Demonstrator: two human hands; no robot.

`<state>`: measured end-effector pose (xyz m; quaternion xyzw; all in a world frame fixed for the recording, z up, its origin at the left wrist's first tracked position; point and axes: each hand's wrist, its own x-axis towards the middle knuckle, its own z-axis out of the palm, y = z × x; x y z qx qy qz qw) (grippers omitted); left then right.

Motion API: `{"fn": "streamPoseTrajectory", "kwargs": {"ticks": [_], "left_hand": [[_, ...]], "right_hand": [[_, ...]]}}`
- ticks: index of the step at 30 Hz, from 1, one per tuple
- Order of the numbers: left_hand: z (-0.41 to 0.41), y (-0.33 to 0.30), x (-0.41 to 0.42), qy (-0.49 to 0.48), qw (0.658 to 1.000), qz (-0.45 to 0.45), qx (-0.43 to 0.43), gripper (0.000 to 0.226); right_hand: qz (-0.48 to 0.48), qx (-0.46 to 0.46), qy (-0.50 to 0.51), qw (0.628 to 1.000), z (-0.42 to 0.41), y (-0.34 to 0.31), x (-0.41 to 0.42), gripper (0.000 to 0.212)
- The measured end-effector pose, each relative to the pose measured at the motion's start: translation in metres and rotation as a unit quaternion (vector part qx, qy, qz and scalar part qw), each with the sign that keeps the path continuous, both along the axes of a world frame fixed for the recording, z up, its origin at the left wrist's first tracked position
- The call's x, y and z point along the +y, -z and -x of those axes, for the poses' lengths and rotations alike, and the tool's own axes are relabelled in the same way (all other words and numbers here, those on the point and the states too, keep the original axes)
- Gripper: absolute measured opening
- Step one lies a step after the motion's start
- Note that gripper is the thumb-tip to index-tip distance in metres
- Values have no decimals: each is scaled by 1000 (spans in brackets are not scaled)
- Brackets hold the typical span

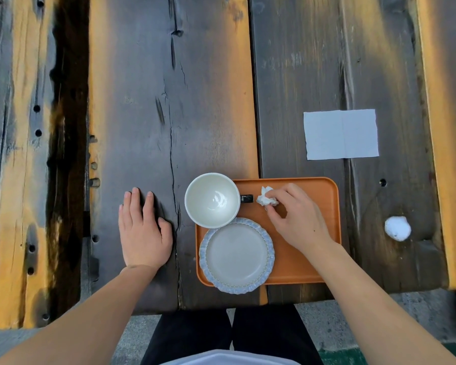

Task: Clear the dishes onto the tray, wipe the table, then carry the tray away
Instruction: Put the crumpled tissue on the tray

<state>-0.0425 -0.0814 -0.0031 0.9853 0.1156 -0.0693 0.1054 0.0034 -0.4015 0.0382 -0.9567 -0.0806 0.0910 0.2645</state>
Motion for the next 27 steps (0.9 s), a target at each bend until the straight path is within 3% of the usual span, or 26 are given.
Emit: {"fn": "streamPoseTrajectory", "kwargs": {"ticks": [20,27], "left_hand": [[1,2,0,-3,1000,8,-1,62],[0,-4,0,-5,1000,18,21,62]], "right_hand": [[59,65,16,996,3,-9,5,29],[-24,168,97,981,9,-23,3,45]]}}
